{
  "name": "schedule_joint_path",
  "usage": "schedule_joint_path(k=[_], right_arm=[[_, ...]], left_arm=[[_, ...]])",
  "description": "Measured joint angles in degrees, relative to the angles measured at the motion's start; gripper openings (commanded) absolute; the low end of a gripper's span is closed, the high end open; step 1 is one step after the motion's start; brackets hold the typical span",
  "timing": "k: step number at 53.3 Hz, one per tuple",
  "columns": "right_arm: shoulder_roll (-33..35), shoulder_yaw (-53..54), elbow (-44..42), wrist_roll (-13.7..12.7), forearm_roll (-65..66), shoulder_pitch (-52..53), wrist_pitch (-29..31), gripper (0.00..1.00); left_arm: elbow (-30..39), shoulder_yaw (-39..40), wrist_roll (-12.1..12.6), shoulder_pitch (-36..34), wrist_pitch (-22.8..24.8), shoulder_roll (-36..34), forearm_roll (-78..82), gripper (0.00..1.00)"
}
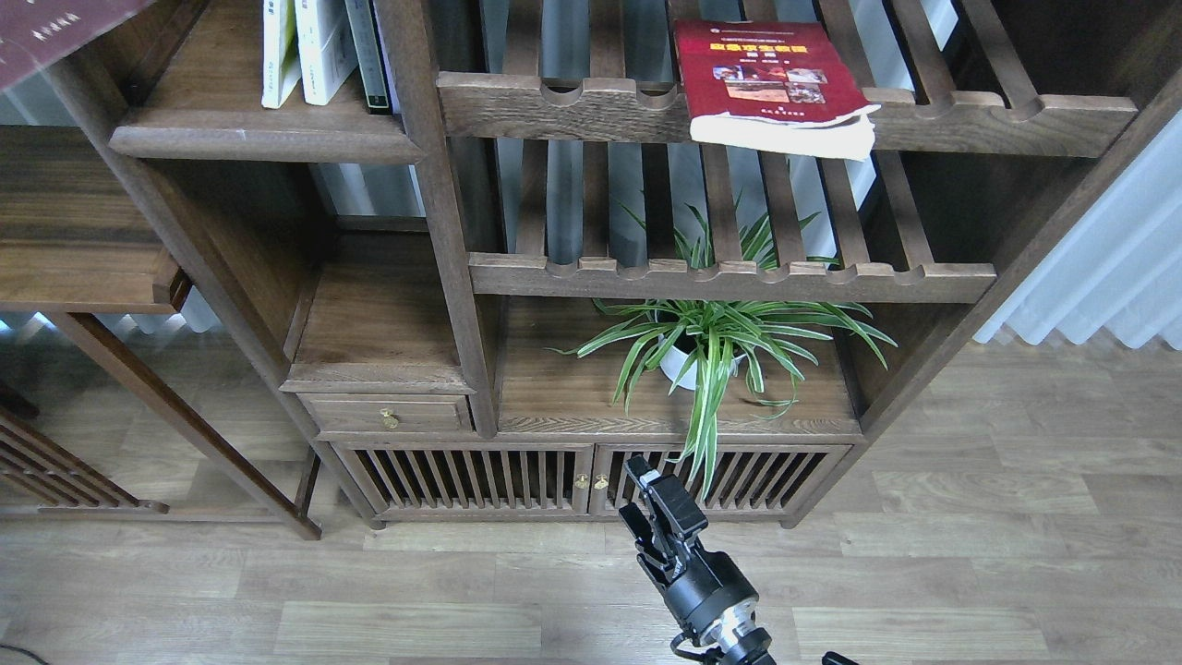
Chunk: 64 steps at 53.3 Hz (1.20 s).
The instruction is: Organize books on shelf
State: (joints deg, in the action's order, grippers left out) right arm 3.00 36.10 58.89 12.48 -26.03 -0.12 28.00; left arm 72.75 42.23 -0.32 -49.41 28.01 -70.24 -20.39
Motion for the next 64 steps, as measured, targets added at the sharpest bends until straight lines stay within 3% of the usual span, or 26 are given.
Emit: schedule_joint_path(k=[9, 25, 60, 64], right_arm=[[-0.1, -0.1, 0.3, 0.0, 0.0, 0.0, 0.0, 0.96], [-0.1, -0.2, 0.3, 0.0, 0.0, -0.2, 0.0, 0.96], [-2.4, -1.0, 0.5, 0.0, 0.2, 0.1, 0.0, 0.96], [-2.9, -1.1, 0.5, -0.1, 0.3, 0.1, 0.0, 0.96]], left_arm=[[-0.6, 1.2, 1.2, -1.5, 0.0, 3.5, 0.6, 0.08], [-2.2, 2.5, 1.0, -3.7, 0.0, 4.5, 3.8, 0.08], [-5.0, 8.3, -2.9, -3.9, 0.0, 13.7, 13.1, 0.06], [-5.1, 9.1, -3.4, -3.9, -2.3, 15.4, 15.1, 0.05]])
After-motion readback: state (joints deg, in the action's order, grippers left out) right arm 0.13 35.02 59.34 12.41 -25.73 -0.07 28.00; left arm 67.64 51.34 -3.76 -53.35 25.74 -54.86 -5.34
